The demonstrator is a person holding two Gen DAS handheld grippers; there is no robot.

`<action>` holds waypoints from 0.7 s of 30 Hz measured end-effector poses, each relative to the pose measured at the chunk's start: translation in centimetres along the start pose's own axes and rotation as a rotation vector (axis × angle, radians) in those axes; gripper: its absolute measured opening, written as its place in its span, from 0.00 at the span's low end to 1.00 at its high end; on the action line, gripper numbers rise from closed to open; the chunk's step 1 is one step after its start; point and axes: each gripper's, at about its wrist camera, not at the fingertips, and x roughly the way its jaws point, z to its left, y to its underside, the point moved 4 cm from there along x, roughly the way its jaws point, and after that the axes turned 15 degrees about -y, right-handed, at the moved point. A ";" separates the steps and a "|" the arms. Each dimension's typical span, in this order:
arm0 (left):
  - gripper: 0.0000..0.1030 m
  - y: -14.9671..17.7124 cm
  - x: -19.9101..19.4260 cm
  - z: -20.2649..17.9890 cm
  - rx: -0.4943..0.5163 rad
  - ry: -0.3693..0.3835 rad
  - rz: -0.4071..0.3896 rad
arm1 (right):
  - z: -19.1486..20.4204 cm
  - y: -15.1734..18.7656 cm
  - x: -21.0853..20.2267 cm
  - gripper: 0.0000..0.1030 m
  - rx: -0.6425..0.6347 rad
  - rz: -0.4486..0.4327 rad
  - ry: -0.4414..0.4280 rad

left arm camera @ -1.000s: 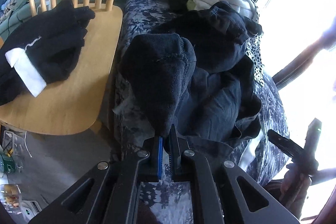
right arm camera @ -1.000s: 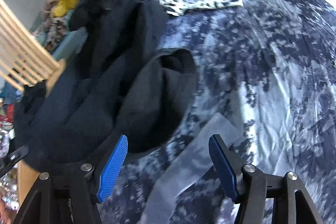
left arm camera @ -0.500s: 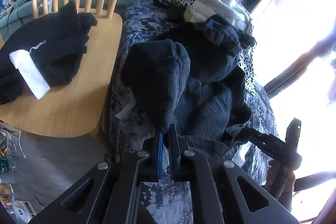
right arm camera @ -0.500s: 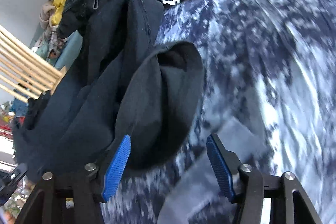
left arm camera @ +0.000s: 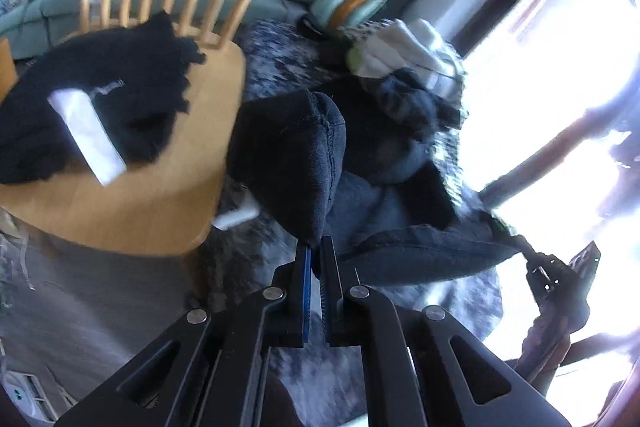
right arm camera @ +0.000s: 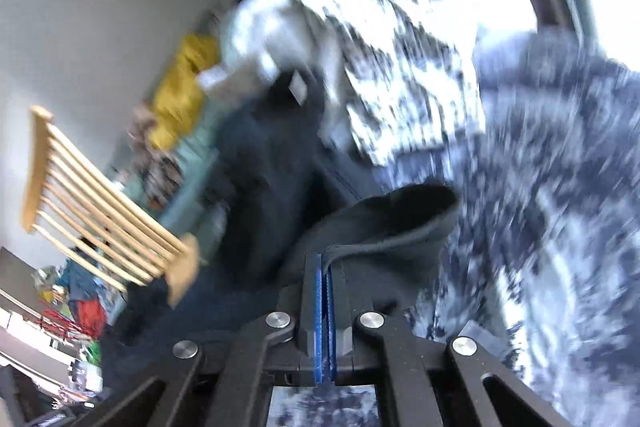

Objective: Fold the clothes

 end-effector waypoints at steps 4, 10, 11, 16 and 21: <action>0.04 3.0 -1.4 -1.6 0.119 0.007 0.033 | 4.5 0.1 -5.5 0.01 -0.137 -0.046 0.024; 0.04 8.4 -2.4 -4.3 0.326 -0.008 0.117 | 4.6 4.0 -11.8 0.01 -0.175 -0.003 0.176; 0.04 9.3 -2.3 -4.8 0.356 -0.010 0.133 | 3.6 4.6 -12.2 0.01 -0.154 0.008 0.212; 0.04 12.2 -2.1 -6.2 0.443 0.025 0.232 | -2.1 7.5 -13.7 0.01 -0.029 0.070 0.355; 0.09 11.3 -3.8 -5.3 0.483 -0.018 0.255 | -4.7 9.9 -13.3 0.02 -0.022 0.197 0.464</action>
